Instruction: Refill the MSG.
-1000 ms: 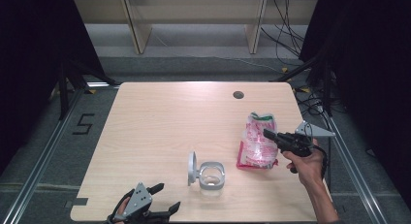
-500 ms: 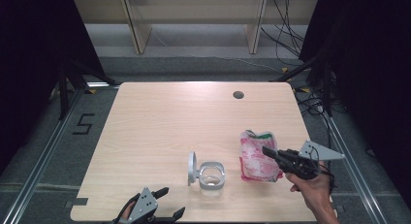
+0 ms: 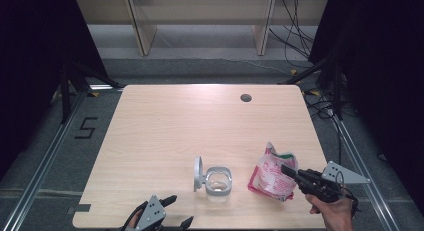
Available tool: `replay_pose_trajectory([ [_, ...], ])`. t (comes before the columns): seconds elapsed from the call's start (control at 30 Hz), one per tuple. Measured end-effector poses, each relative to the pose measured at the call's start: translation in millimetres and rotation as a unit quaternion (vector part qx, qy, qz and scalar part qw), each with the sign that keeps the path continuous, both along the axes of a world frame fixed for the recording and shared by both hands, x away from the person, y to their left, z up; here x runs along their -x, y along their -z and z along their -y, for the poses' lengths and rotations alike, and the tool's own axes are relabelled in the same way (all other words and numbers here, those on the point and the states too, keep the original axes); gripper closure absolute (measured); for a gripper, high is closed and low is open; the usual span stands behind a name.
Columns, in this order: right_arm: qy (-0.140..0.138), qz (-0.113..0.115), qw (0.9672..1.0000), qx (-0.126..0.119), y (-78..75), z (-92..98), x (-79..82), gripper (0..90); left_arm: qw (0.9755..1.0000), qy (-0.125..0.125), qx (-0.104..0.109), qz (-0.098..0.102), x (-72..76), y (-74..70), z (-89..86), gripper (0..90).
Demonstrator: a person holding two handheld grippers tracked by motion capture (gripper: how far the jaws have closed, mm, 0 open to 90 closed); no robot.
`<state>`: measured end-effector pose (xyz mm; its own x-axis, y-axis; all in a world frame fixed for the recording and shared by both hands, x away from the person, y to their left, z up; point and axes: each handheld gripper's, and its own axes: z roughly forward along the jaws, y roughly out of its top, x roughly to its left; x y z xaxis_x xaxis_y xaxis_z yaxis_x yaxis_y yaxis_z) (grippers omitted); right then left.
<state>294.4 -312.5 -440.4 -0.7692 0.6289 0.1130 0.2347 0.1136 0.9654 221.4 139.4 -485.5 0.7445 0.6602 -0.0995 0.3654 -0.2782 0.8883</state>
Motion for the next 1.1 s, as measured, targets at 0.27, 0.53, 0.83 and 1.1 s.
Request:
replay_pose_trajectory([
  [0.27,-0.009,-0.003,0.9999,-0.008,0.5,-3.1,8.1,90.0,0.9995,0.029,-0.006,-0.004,5.7,3.7,17.2,21.0],
  [0.53,-0.006,0.035,0.9993,-0.009,-11.8,-10.3,13.6,90.0,0.9989,0.044,-0.004,-0.014,10.5,8.1,37.2,21.1],
  [0.83,-0.025,0.022,0.9994,0.005,-25.7,-23.4,14.5,90.0,0.9985,0.052,0.000,-0.014,13.8,11.7,53.1,21.4],
  [1.1,-0.020,0.036,0.9990,0.017,-38.2,-29.5,11.5,90.0,0.9976,0.066,-0.019,-0.008,15.8,19.5,72.8,21.9],
])
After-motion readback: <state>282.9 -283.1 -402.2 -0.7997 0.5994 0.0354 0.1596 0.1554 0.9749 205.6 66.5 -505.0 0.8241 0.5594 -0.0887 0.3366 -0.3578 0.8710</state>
